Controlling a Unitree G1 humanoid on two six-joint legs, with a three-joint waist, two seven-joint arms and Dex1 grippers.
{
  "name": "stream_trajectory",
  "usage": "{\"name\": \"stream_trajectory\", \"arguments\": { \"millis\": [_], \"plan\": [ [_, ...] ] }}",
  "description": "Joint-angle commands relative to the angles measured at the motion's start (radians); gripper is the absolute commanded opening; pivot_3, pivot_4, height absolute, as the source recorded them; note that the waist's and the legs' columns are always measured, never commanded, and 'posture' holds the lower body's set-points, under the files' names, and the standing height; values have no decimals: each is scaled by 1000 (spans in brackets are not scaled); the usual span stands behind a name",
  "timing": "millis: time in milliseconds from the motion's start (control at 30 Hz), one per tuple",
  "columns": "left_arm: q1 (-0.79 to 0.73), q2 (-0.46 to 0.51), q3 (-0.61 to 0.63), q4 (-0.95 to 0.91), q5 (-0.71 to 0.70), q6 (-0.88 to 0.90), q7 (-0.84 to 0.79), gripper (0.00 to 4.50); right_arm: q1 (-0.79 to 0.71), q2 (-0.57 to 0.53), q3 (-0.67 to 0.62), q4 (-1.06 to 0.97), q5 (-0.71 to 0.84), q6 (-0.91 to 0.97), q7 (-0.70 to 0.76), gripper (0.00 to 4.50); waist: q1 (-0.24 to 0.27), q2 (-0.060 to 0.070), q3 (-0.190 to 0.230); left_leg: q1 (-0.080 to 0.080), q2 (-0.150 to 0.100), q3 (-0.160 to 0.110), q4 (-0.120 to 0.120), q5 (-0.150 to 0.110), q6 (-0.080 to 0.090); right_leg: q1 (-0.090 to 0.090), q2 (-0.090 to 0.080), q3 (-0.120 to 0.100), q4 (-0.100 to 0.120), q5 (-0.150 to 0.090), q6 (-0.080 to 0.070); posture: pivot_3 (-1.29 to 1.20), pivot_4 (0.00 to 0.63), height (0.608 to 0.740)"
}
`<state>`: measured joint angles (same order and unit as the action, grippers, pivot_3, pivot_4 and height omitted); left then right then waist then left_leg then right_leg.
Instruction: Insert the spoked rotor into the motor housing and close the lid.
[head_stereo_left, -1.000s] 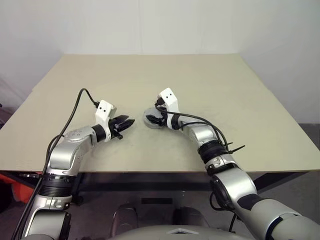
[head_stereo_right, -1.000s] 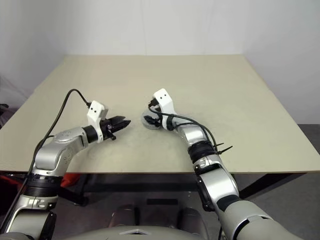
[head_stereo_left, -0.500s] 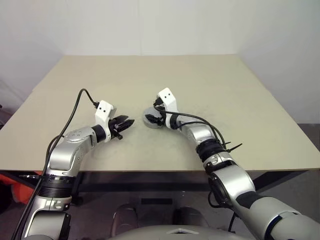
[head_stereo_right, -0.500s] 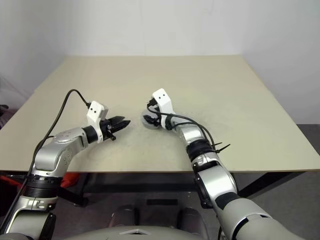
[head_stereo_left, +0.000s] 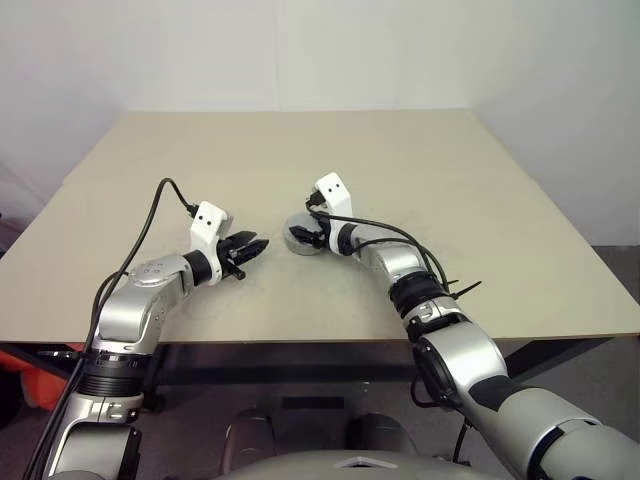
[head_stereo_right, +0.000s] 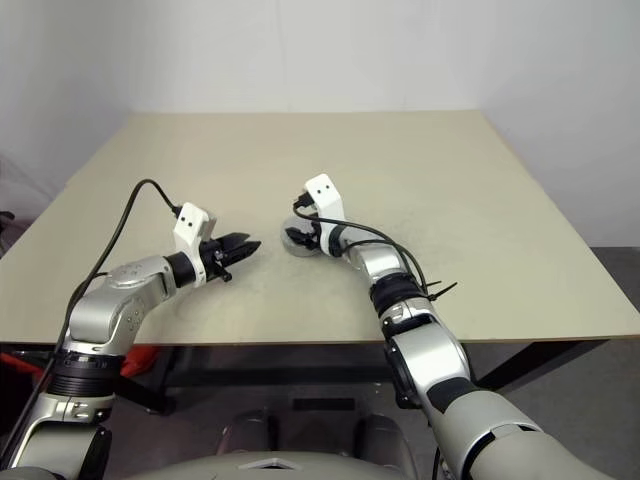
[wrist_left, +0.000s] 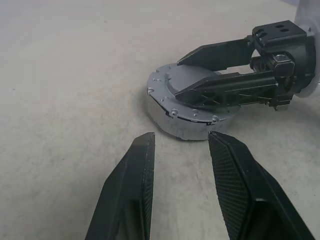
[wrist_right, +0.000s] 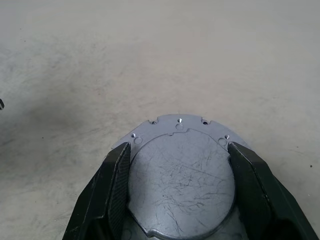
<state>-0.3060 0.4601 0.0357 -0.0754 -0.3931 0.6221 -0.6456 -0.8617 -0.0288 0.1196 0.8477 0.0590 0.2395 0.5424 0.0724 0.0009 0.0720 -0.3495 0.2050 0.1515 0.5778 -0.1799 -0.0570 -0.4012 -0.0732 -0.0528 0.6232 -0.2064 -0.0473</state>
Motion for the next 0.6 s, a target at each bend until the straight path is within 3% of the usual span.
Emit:
{"name": "stream_trajectory", "arguments": {
  "millis": [33,600],
  "plan": [
    [-5,11,10,-42,-2,-6,2,1775,-25,2,-15,14,-8,-7,-25,2963,-1,0,0,0,0,0,0,0,0,0,0,0,0,0,0,0,0,740],
    [-2,12,8,-36,7,-12,0,1775,2,23,-32,-80,26,-8,38,2963,-4,0,0,-3,0,0,0,-2,3,-3,0,0,-2,1,-5,0,0,740]
  ]
}}
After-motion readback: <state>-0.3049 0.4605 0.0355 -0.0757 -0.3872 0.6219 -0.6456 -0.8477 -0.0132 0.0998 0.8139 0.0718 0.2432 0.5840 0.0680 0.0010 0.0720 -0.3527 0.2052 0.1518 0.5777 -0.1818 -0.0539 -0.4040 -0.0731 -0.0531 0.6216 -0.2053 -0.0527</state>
